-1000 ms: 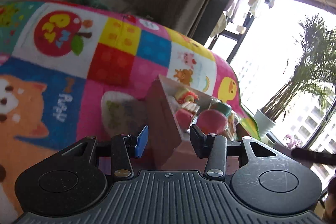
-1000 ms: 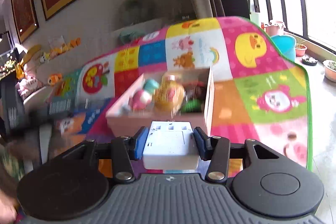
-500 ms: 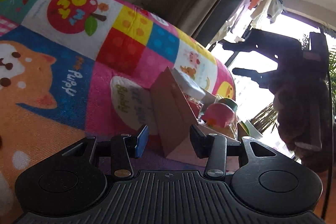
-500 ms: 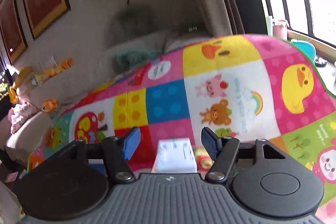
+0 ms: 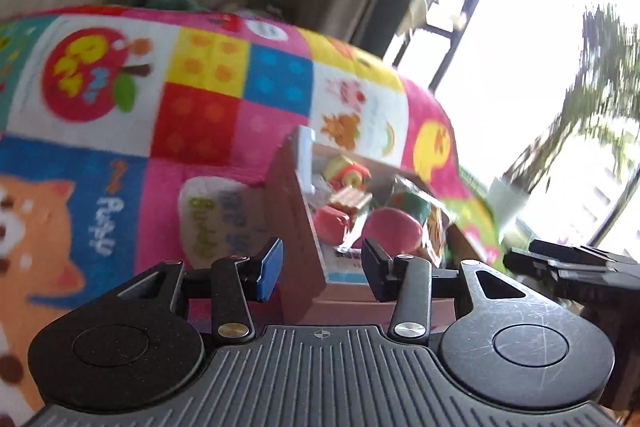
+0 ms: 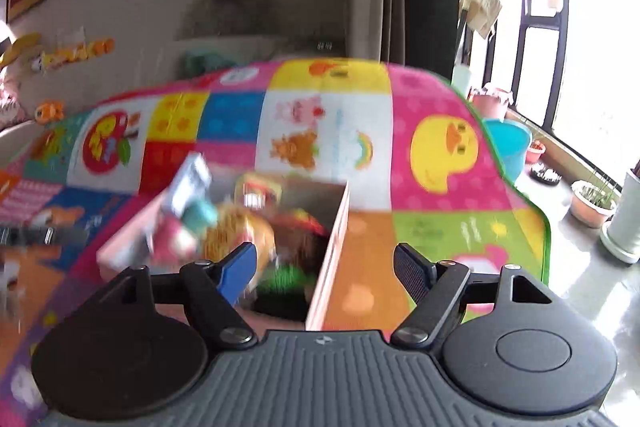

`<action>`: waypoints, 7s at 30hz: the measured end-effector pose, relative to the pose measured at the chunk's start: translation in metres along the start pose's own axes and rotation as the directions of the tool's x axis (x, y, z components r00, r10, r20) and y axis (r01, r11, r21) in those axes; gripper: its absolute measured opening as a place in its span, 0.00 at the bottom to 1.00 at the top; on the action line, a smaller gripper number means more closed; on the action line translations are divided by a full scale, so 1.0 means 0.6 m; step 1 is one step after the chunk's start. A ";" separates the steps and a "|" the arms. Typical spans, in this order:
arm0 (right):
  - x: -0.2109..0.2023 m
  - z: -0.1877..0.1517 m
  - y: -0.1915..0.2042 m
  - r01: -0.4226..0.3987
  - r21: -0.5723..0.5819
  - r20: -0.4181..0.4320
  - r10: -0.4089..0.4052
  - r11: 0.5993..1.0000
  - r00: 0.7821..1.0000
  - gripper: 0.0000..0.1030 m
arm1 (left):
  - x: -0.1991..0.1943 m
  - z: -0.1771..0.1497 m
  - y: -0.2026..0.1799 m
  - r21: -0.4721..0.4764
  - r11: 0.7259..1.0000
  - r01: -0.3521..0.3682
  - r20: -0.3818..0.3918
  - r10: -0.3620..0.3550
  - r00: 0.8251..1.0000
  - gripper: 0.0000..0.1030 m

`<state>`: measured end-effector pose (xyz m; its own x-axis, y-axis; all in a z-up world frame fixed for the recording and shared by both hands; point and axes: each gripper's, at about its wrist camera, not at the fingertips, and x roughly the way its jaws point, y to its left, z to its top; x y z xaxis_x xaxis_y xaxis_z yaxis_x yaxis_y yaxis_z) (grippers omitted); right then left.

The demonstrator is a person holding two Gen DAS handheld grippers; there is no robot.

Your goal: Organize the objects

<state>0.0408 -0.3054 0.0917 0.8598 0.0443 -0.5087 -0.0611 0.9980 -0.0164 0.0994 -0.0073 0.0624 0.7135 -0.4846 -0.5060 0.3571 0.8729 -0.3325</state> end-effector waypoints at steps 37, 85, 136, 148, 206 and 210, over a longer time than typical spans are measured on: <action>0.072 -0.042 0.166 -0.117 0.032 -0.060 0.119 0.993 0.991 0.92 | -0.061 -0.010 0.083 -0.085 0.919 -0.386 0.030 0.389 0.921 0.89; 0.026 -0.156 0.211 0.022 0.047 -0.163 -0.014 0.999 0.987 1.00 | -0.080 -0.180 -0.011 0.093 0.869 -0.486 -0.032 0.491 0.871 0.94; 0.027 -0.156 0.210 0.022 0.047 -0.162 -0.014 0.999 0.987 1.00 | -0.079 -0.179 -0.011 0.093 0.869 -0.486 -0.032 0.491 0.871 0.94; 0.027 -0.156 0.211 0.022 0.047 -0.162 -0.014 0.999 0.987 1.00 | -0.079 -0.180 -0.010 0.093 0.869 -0.486 -0.032 0.491 0.871 0.94; 0.027 -0.156 0.210 0.021 0.047 -0.162 -0.013 0.999 0.987 1.00 | -0.080 -0.180 -0.009 0.092 0.870 -0.485 -0.033 0.489 0.871 0.94; 0.027 -0.156 0.211 0.021 0.047 -0.162 -0.013 0.999 0.987 1.00 | -0.079 -0.179 -0.009 0.092 0.870 -0.485 -0.034 0.489 0.872 0.94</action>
<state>-0.0002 -0.1828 0.0009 0.7673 0.0230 -0.6409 -0.0188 0.9997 0.0135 -0.0015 0.0051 0.0026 0.7762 0.0027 -0.6304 0.0201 0.9994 0.0290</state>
